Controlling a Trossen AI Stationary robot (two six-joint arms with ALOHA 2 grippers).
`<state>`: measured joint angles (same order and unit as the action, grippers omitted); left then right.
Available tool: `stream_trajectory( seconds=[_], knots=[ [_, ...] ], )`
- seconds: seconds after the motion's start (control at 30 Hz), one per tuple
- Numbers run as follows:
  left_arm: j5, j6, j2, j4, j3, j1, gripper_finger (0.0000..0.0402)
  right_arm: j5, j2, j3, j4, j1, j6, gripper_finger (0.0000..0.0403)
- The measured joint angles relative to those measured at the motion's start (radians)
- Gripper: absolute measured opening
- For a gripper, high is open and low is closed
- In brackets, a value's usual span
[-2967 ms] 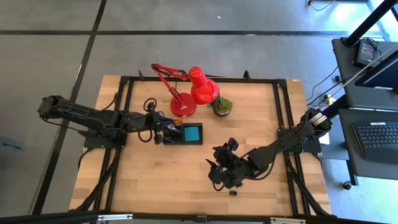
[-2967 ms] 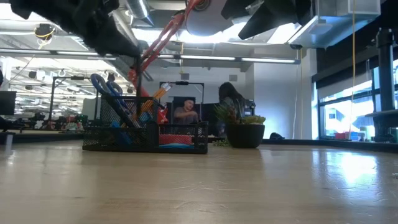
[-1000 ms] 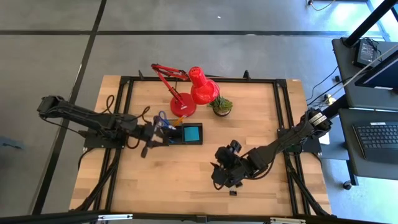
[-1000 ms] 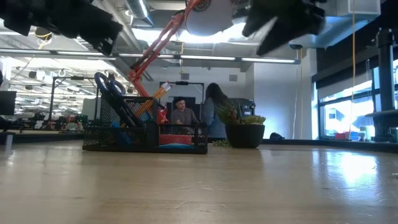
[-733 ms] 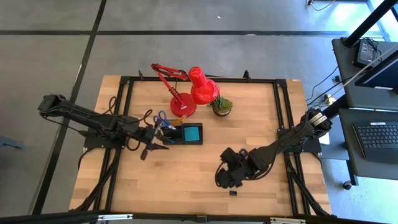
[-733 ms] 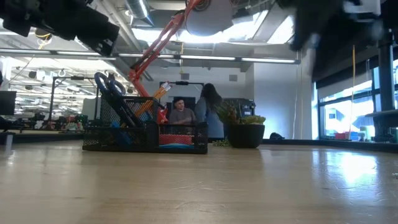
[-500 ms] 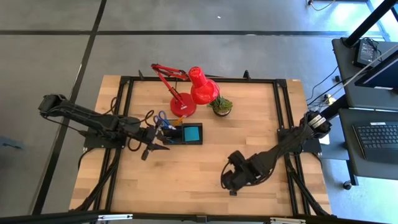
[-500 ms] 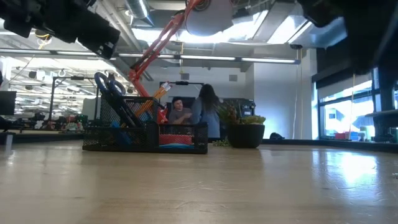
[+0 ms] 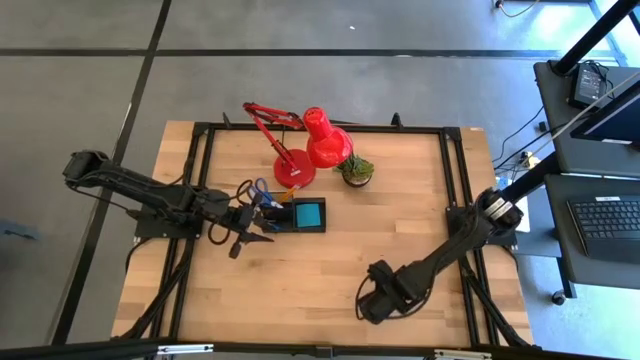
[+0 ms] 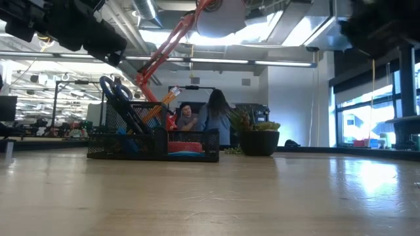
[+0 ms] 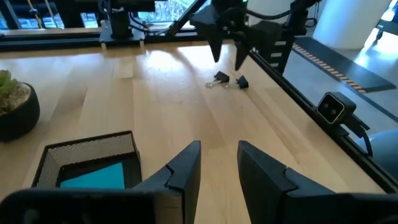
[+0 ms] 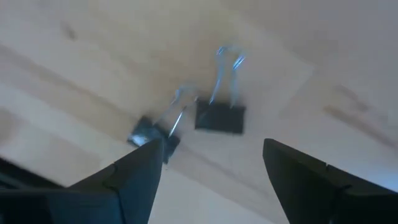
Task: Pick and place office supplies into organizer
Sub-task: Put the right black binder clip into the black desk organizer
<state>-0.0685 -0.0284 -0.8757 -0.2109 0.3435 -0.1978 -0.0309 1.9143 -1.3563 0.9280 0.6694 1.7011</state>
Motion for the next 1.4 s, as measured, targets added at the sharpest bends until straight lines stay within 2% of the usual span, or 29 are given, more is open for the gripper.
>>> stream_trajectory(
  seconds=[0.43,0.97,1.17,1.4],
  knots=[
    [0.0,-0.002,0.0,0.001,0.0,0.0,0.0096,0.0,0.058,0.0,-0.012,0.025,0.0,0.0274],
    [0.0,-0.002,0.0,0.001,0.0,0.0,0.0091,0.01,0.096,0.0,0.012,0.007,0.0,0.0231],
    [0.0,-0.002,0.0,0.001,0.0,0.0,0.0093,0.01,0.092,0.033,-0.018,0.007,0.001,0.0203],
    [0.0,-0.002,0.0,0.001,0.0,0.0,0.0089,0.01,0.089,0.058,-0.069,0.007,0.001,0.0189]
  ],
)
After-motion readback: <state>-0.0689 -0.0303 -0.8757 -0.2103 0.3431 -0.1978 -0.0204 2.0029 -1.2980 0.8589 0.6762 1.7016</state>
